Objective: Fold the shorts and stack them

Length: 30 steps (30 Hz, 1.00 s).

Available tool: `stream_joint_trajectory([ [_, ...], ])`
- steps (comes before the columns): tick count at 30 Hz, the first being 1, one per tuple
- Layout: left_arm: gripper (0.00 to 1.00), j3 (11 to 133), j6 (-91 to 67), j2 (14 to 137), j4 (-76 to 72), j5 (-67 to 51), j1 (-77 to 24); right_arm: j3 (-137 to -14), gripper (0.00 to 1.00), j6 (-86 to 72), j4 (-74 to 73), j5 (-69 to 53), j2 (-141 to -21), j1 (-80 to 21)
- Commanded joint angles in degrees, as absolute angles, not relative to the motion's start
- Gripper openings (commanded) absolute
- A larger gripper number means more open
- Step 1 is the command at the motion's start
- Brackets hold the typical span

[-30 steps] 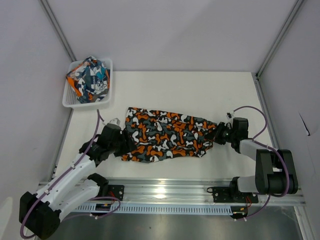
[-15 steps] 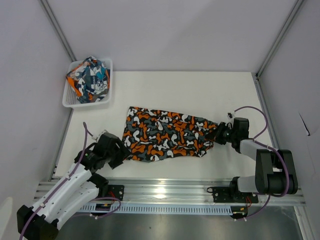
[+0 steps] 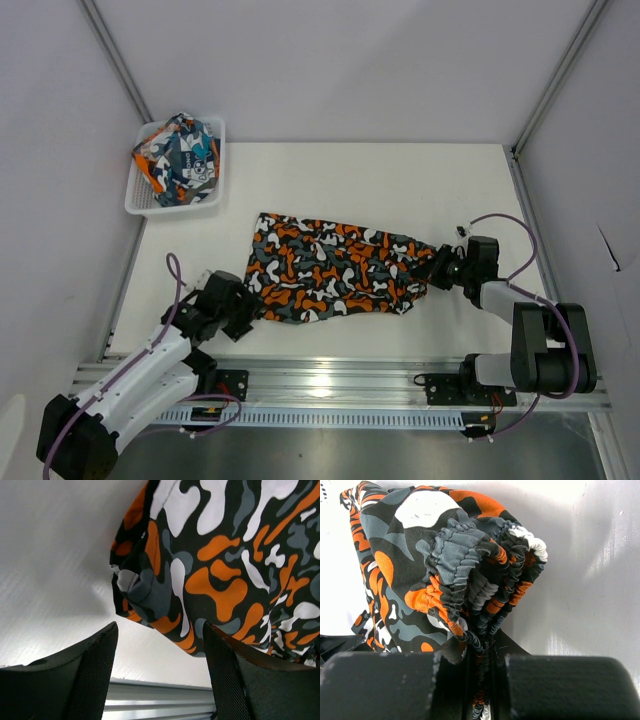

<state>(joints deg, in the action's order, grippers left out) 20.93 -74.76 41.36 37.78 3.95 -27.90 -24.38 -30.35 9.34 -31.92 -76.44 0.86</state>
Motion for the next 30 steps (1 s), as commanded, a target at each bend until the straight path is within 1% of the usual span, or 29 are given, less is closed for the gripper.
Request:
stream_joint_trajectory([
  [1, 0.72, 20.12, -80.68, 40.78, 33.57, 8.15, -28.12, -24.17, 0.0, -30.59, 12.13, -31.99, -75.32, 1.05],
  [4, 0.72, 20.74, -81.03, 43.23, 32.53, 10.72, -28.12, -24.08, 0.0, -30.5, 12.13, -31.91, -75.06, 1.05],
  [6, 0.71, 20.57, -81.12, 46.03, 31.21, 9.94, -28.12, -24.08, 0.0, -30.59, 12.04, -31.9, -75.06, 1.05],
  [8, 0.67, 20.04, -81.04, 48.07, 29.19, 8.97, -28.12, -24.17, 0.0, -30.67, 12.04, -31.82, -75.06, 1.05],
  [11, 0.56, 20.13, -80.77, 51.41, 28.39, 10.54, -28.21, -24.17, 0.0, -30.67, 12.04, -31.73, -75.06, 1.14],
  [12, 0.49, 20.13, -80.51, 51.94, 28.04, 11.16, -28.21, -24.08, 0.0, -30.85, 12.04, -31.82, -75.15, 1.14],
  [14, 0.42, 20.13, -80.51, 52.82, 28.12, 13.52, -28.21, -24.26, 0.0, -30.94, 11.52, -31.9, -75.5, 1.58],
  [15, 0.34, 20.21, -80.51, 52.65, 28.73, 14.41, -28.21, -24.34, 0.0, -31.11, 11.25, -32.08, -75.76, 1.93],
  [19, 0.22, 20.83, -80.33, 50.19, 31.55, 19.5, -28.21, -26.36, 0.0, -31.38, 5.21, -34.7, -78.04, 5.61],
  [21, 0.2, 20.83, -80.24, 48.17, 32.6, 21.52, -28.21, -27.86, 0.0, -30.59, 2.91, -35.51, -79.27, 6.76],
  [24, 0.19, 20.74, -80.33, 45.8, 33.48, 23.55, -28.13, -31.36, 0.0, -28.75, -4.47, -35.24, -80.59, 7.56],
  [27, 0.19, 20.74, -80.07, 44.83, 33.66, 24.17, -28.13, -32.34, 0.0, -27.95, -6.33, -36.56, -81.04, 7.47],
  [29, 0.21, 20.92, -79.11, 44.91, 33.14, 23.73, -28.21, -32.52, 0.0, -27.95, -6.33, -37.0, -81.12, 7.21],
  [30, 0.25, 21.09, -78.58, 45.17, 32.7, 23.47, -28.21, -32.61, 0.0, -27.95, -6.5, -37.09, -81.3, 7.03],
])
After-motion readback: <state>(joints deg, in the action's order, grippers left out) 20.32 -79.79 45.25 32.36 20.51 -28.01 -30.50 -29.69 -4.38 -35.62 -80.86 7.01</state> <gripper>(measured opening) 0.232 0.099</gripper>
